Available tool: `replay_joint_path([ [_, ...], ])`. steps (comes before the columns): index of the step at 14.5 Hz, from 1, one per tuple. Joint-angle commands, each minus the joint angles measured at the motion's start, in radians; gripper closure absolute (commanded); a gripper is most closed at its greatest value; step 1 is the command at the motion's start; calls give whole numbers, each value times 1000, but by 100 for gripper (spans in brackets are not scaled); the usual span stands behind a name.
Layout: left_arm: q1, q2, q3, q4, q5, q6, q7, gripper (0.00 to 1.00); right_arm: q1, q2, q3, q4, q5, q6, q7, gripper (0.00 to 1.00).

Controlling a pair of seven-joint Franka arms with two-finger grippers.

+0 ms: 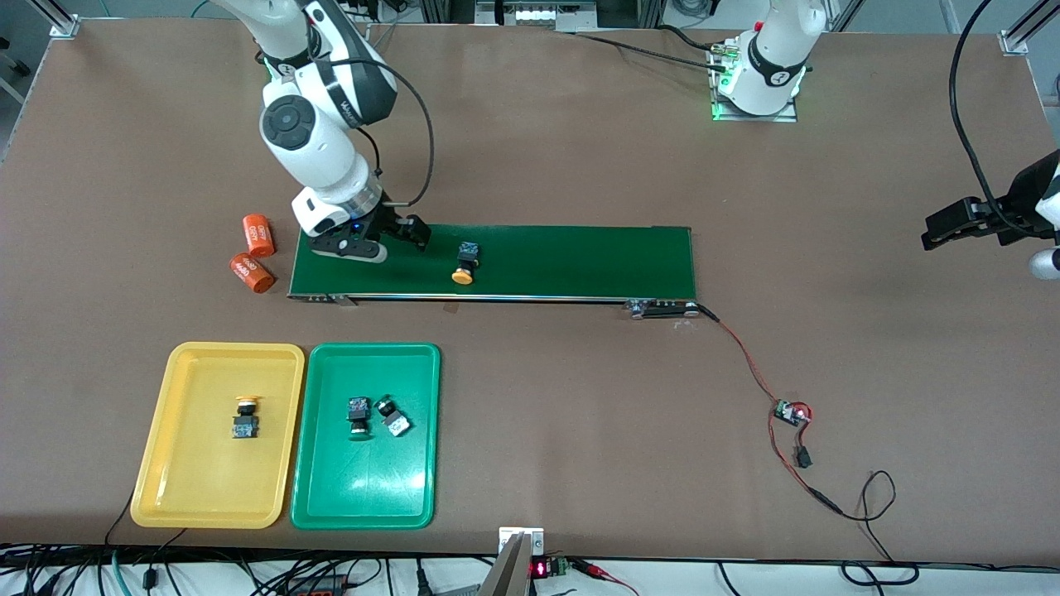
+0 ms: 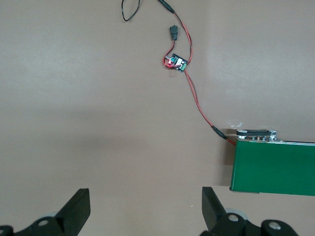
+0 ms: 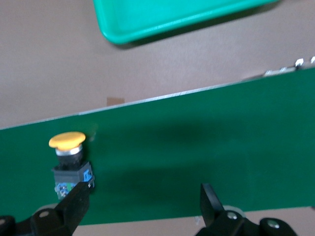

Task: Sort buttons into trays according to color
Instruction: 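Move the right gripper back to the belt toward the second orange button, then grasp the second orange button on the belt with the right gripper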

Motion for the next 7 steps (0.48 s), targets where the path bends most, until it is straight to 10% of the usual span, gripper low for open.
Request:
replay_joint_path([
  [1, 7, -14, 1, -14, -28, 2, 24, 0, 4, 2, 2, -12, -70, 7, 32, 0],
  [7, 7, -14, 3, -14, -28, 2, 24, 0, 6, 39, 2, -4, -247, -34, 141, 0],
])
